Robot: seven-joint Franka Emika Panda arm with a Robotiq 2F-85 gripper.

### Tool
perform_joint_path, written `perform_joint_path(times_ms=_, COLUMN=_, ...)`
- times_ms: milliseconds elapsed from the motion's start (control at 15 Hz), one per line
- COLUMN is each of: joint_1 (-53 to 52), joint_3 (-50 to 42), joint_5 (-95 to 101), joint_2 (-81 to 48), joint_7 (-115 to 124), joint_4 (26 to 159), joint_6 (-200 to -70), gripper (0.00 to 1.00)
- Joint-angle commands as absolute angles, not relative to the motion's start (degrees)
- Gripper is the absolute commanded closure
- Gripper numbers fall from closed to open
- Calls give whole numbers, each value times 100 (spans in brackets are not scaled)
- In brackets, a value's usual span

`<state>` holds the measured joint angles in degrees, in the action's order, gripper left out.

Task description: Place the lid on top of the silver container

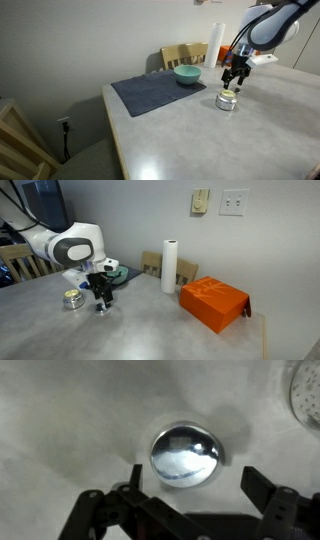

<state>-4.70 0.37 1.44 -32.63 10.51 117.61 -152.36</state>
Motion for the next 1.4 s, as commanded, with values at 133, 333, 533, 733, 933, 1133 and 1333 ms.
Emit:
perform_joint_path(times_ms=133, joint_1=-544, joint_3=2, joint_5=-4, joint_2=-3301, joint_7=1241, joint_4=11747, joint_6=-14976, gripper=0)
perform_joint_path(times_ms=333, joint_1=-528, joint_3=37, joint_5=-59, joint_2=-3286, joint_7=1207, joint_4=11753, joint_6=-14965, gripper=0)
perform_joint_path(times_ms=533, joint_1=-622, joint_3=-86, joint_5=47, joint_2=-3282, joint_7=1332, joint_4=11767, joint_6=-14926, gripper=0)
perform_joint_path(times_ms=733, joint_1=-680, joint_3=-197, joint_5=121, joint_2=-3294, joint_7=1410, joint_4=11772, joint_6=-14886, gripper=0)
perform_joint_path(times_ms=933, joint_1=-648, joint_3=-177, joint_5=74, joint_2=-3319, joint_7=1349, joint_4=11738, joint_6=-14835, gripper=0)
perform_joint_path(times_ms=1133, joint_1=-633, joint_3=-151, joint_5=48, joint_2=-3346, joint_7=1332, joint_4=11687, joint_6=-14758, gripper=0)
perform_joint_path(times_ms=1333, joint_1=-642, joint_3=-165, joint_5=72, joint_2=-3382, joint_7=1340, joint_4=11635, joint_6=-14637, gripper=0)
